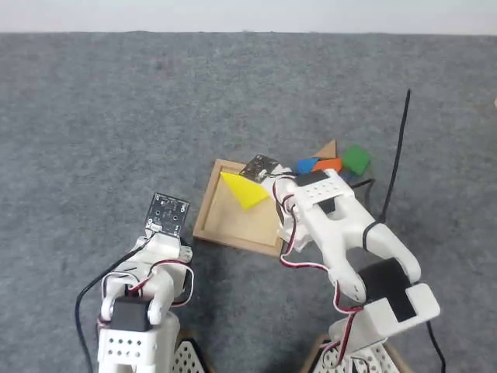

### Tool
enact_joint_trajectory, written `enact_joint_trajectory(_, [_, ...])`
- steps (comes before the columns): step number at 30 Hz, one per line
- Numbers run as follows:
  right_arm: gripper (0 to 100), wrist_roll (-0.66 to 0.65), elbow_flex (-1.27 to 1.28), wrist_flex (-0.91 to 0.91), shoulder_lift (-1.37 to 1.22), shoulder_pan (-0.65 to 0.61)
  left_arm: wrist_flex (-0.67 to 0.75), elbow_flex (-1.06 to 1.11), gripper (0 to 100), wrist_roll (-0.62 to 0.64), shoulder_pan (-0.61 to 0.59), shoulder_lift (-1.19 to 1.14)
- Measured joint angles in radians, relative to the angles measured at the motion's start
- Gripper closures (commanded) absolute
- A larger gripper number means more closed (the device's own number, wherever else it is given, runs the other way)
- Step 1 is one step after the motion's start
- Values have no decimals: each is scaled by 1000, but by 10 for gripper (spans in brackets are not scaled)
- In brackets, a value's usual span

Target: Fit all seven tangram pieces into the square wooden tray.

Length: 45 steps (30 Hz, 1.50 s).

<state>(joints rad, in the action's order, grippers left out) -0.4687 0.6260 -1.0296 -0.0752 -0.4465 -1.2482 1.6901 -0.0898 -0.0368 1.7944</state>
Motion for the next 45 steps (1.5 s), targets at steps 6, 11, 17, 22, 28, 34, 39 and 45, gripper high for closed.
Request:
enact_joint_trajectory(6, [630, 49, -8, 28, 0, 15, 0, 0, 985, 0, 0, 0])
enact_joint_trajectory(11, [630, 52, -8, 69, 0, 15, 0, 0, 985, 0, 0, 0])
enact_joint_trajectory(17, [630, 55, -8, 120, 0, 12, 0, 0, 985, 0, 0, 0])
enact_joint_trajectory(22, [630, 175, -8, 120, -2, 15, 0, 0, 985, 0, 0, 0])
enact_joint_trajectory(28, [630, 227, -8, 120, -14, 15, 0, 0, 985, 0, 0, 0])
enact_joint_trajectory(34, [630, 259, -8, 120, -14, 15, 0, 0, 985, 0, 0, 0])
enact_joint_trajectory(39, [685, 288, -8, 120, -14, 15, 0, 0, 985, 0, 0, 0])
enact_joint_trajectory(45, [855, 295, -8, 120, -9, 20, 0, 0, 985, 0, 0, 0])
